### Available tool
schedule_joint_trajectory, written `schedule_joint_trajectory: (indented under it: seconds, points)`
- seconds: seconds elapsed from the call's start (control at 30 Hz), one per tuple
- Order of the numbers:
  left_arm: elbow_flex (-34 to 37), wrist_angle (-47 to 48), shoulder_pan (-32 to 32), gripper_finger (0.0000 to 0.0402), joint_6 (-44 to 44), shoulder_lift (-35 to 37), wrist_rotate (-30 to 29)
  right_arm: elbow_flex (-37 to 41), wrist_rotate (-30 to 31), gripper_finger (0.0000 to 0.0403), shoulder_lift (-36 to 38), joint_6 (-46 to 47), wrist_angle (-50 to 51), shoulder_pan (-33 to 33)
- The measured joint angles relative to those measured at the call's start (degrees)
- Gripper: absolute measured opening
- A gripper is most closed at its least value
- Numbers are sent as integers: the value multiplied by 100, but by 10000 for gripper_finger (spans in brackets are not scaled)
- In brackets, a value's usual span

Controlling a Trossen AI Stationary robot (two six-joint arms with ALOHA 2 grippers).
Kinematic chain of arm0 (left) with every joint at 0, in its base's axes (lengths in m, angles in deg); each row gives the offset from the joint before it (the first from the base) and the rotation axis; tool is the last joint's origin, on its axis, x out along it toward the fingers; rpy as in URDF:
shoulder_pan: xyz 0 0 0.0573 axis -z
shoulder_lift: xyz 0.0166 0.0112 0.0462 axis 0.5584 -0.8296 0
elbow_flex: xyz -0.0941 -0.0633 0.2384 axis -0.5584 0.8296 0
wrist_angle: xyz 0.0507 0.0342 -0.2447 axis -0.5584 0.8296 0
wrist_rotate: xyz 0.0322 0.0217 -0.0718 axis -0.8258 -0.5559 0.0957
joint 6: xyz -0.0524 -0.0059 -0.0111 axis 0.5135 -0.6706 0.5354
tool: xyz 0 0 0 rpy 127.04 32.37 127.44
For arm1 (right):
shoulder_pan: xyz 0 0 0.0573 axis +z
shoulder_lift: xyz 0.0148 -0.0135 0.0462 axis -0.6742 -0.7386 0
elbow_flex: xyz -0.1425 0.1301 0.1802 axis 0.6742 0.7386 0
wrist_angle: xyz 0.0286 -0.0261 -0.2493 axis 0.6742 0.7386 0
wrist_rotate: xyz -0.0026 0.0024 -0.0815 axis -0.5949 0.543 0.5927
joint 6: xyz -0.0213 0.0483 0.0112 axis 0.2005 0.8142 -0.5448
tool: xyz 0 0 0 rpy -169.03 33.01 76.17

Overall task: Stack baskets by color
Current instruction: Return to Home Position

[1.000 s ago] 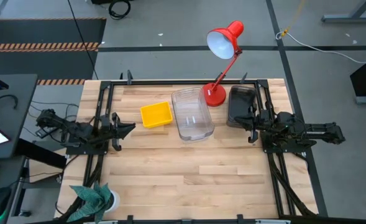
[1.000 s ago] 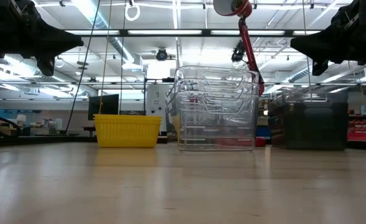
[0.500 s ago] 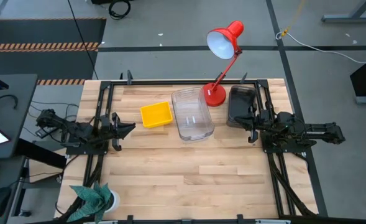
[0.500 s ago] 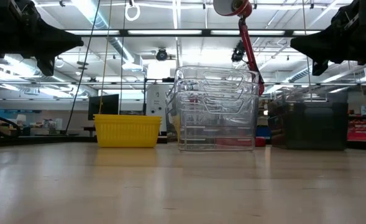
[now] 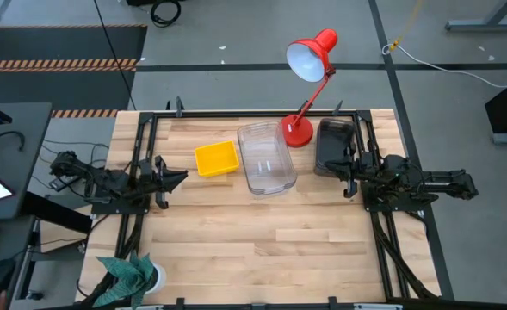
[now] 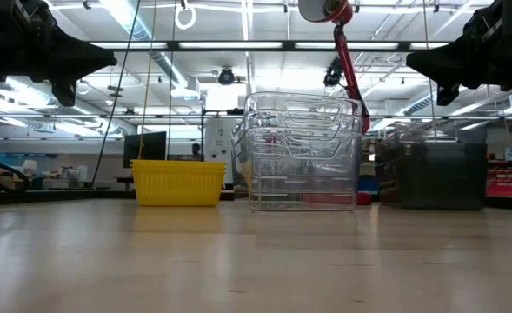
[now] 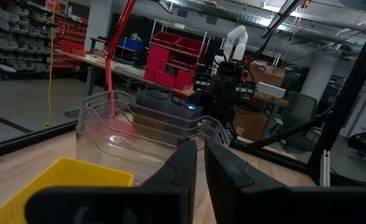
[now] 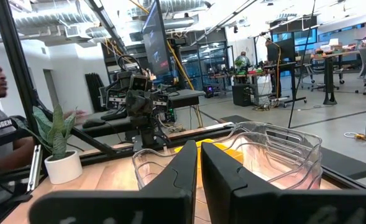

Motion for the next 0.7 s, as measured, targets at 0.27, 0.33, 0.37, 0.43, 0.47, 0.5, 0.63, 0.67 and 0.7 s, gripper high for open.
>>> schedule_joint_trajectory:
  seconds: [0.27, 0.33, 0.37, 0.43, 0.47, 0.5, 0.63, 0.67, 0.7]
  points:
    - [0, -2, 1, 30, -2, 0, 0, 0, 0, 29, 0, 0, -1, 0]
    - [0, -2, 1, 33, 3, 0, 0, 0, 0, 29, 0, 0, 1, 0]
    - [0, -2, 0, 34, 3, 0, 0, 0, -1, 28, 0, 0, 1, 0]
    - [0, -4, 0, 37, -2, 0, 0, 0, 0, 27, 0, 0, 1, 0]
    - [0, -4, 0, 39, 1, 0, 0, 0, 0, 27, 0, 0, 0, 0]
    - [0, -4, 1, 40, 4, 0, 0, 0, 0, 27, 0, 0, 1, 0]
    - [0, -7, 2, 39, 3, 0, 0, 0, 0, 28, 0, 0, 0, 0]
    - [0, -7, 0, 37, 3, 0, 0, 0, -1, 29, 0, 0, 1, 0]
    - [0, -7, 2, 36, 0, 0, 0, 0, 0, 29, 0, 0, 0, 0]
